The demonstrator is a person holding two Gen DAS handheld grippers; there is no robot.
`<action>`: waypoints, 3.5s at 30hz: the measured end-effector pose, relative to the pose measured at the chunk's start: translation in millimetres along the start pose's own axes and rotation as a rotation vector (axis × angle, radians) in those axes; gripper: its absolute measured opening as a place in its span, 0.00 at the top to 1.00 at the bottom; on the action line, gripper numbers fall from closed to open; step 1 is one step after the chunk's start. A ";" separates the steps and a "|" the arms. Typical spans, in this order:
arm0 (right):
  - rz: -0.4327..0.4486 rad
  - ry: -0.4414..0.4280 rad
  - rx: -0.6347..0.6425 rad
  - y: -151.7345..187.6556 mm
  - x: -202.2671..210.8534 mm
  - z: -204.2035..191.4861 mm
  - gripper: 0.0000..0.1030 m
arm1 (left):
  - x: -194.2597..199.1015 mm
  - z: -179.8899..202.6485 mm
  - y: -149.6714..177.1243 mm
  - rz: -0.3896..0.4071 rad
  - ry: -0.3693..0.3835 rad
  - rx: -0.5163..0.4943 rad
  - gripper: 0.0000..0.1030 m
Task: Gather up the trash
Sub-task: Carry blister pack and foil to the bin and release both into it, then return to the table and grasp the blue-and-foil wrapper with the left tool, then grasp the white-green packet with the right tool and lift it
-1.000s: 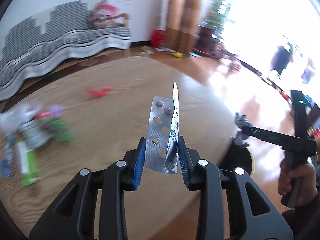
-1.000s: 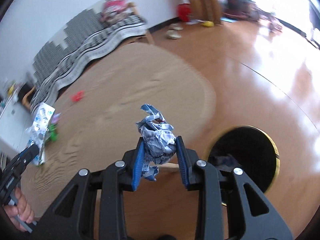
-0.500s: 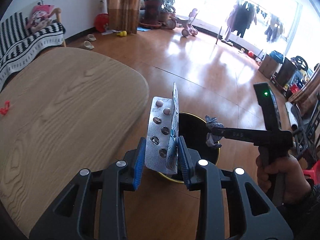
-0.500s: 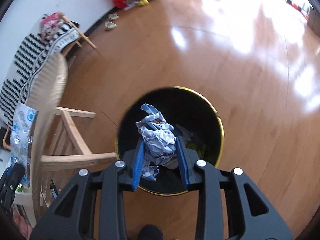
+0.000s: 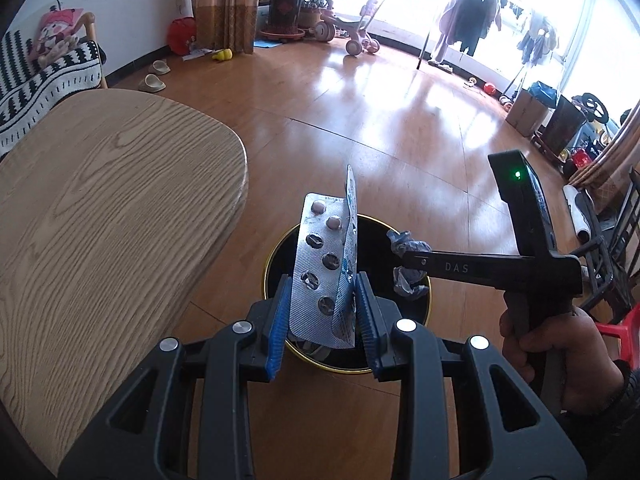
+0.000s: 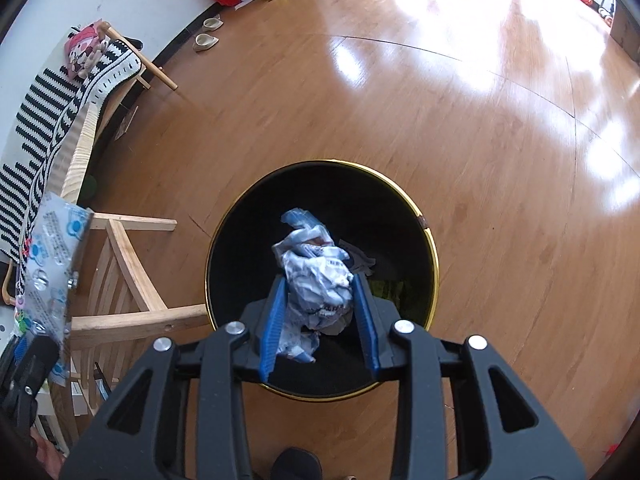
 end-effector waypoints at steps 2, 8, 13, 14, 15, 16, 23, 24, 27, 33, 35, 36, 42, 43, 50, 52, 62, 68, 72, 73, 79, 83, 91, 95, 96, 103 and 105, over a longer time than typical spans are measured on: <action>0.024 0.001 -0.011 -1.0 4.8 -0.2 0.37 | -2.6 0.9 -0.7 -0.004 0.000 -0.001 0.70; 0.039 -0.003 -0.035 -2.2 8.9 4.3 0.36 | -9.2 7.6 3.2 -0.015 0.002 -0.008 0.70; 0.049 -0.003 -0.069 -2.0 11.5 10.9 0.36 | -14.4 12.1 3.5 -0.030 0.019 -0.018 0.70; 0.052 -0.003 -0.076 -1.9 12.2 12.1 0.36 | -16.0 10.0 1.8 -0.031 0.023 -0.023 0.69; 0.055 -0.001 -0.080 -2.0 12.7 12.8 0.36 | -16.4 8.3 1.9 -0.033 0.030 -0.030 0.69; 0.058 0.002 -0.081 -3.4 13.8 14.1 0.36 | -17.7 9.6 0.6 -0.032 0.032 -0.040 0.69; 0.056 0.014 -0.082 -1.5 14.8 15.6 0.36 | -11.6 5.8 -2.7 -0.004 0.035 -0.048 0.43; 0.057 0.016 -0.079 -1.7 15.3 15.1 0.36 | -9.5 3.2 -3.8 0.002 0.034 -0.047 0.42; 0.064 0.018 -0.072 -3.8 18.0 10.5 0.36 | -2.2 -1.9 -5.7 0.016 0.032 -0.040 0.38; 0.081 0.056 0.010 -8.2 27.4 -17.0 0.34 | 43.3 -33.3 -11.4 0.075 0.015 -0.030 0.23; 0.096 0.071 0.043 -13.3 37.0 -33.0 0.27 | 64.4 -50.5 -14.3 0.109 -0.015 -0.022 0.16; 0.113 0.075 0.059 -16.3 43.6 -42.5 0.26 | 81.3 -67.4 -17.7 0.139 -0.041 -0.004 0.13; 0.199 0.039 0.182 -28.4 78.8 -127.4 0.23 | 168.8 -171.3 -16.6 0.246 -0.118 0.196 0.10; 0.208 0.027 0.208 -29.1 82.2 -144.8 0.20 | 184.4 -193.1 -12.7 0.265 -0.145 0.233 0.10; 0.194 -0.088 0.442 -22.0 76.0 -306.7 0.18 | 275.1 -346.5 40.2 0.342 -0.371 0.499 0.10; 0.178 -0.128 0.505 -13.7 71.1 -355.8 0.18 | 298.7 -387.9 62.9 0.346 -0.425 0.585 0.10; 0.116 -0.263 0.770 50.9 62.9 -556.7 0.17 | 346.8 -509.2 137.0 0.323 -0.579 0.751 0.10; 0.072 -0.288 0.845 90.3 53.7 -616.4 0.15 | 331.4 -545.4 147.0 0.289 -0.616 0.763 0.10; 0.056 -0.297 0.859 99.8 47.9 -636.6 0.15 | 317.3 -560.1 147.7 0.266 -0.641 0.765 0.17; 0.051 -0.304 0.859 102.4 46.5 -640.8 0.15 | 314.5 -562.7 147.7 0.262 -0.642 0.765 0.20; 0.042 -0.305 0.890 112.3 37.4 -663.1 0.15 | 313.4 -564.8 146.2 0.257 -0.600 0.786 0.73; 0.013 -0.307 0.912 121.5 23.2 -680.9 0.15 | 327.2 -565.9 153.0 0.269 -0.629 0.808 0.74; -0.011 -0.272 0.978 141.3 2.5 -714.8 0.15 | 356.5 -575.1 167.9 0.300 -0.664 0.911 0.74; -0.034 -0.240 0.992 145.7 -8.8 -716.7 0.36 | 359.2 -572.6 170.8 0.289 -0.669 0.930 0.74; -0.029 -0.237 1.002 146.6 -7.5 -716.2 0.43 | 358.7 -571.5 170.8 0.286 -0.667 0.932 0.74; 0.004 -0.340 1.033 149.8 24.1 -705.3 0.65 | 360.7 -553.0 162.5 0.298 -0.660 0.921 0.74; 0.026 -0.350 1.032 145.5 34.7 -694.6 0.65 | 359.9 -544.8 156.5 0.304 -0.652 0.908 0.74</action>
Point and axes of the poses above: each gripper's, at about its wrist camera, not at the fingertips, and x roughly against the way its jaws point, z to its right, y to its underside, the point moved 8 cm from there along -x, roughly the way its jaws point, and after that the axes turned 13 degrees about x, right-handed, at the moved point
